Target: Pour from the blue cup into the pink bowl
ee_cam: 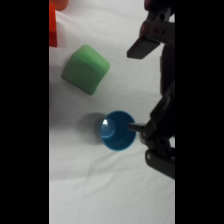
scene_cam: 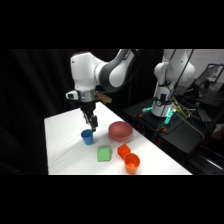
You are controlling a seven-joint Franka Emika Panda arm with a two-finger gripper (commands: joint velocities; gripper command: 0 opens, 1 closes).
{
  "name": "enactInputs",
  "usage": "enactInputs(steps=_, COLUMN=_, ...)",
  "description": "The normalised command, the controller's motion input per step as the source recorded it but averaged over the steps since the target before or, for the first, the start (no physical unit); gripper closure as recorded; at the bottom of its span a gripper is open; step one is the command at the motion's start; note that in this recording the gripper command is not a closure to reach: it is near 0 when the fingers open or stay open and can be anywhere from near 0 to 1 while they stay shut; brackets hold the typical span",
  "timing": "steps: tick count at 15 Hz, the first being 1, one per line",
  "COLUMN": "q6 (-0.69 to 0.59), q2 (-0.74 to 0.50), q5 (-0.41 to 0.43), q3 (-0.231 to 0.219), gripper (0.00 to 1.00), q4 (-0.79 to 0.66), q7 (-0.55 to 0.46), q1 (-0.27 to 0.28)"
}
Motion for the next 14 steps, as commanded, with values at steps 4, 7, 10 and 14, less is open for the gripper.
enactInputs(steps=4, q6=0.09, q2=0.39, q5=0.195, q3=0.149, gripper=0.00, q4=0.35, q7=-0.31, q1=-0.137)
enactInputs(steps=7, q6=0.06, q2=0.33, q5=0.103, q3=0.099, gripper=0.00, q4=0.32, q7=-0.23, q1=-0.117)
enactInputs(steps=10, q6=0.09, q2=0.24, q5=0.001, q3=0.041, gripper=0.00, q4=0.21, q7=-0.16, q1=-0.077)
enactInputs(steps=14, q6=0.06, q2=0.14, q5=-0.046, q3=0.022, gripper=1.00, q4=0.12, q7=-0.12, q1=-0.050)
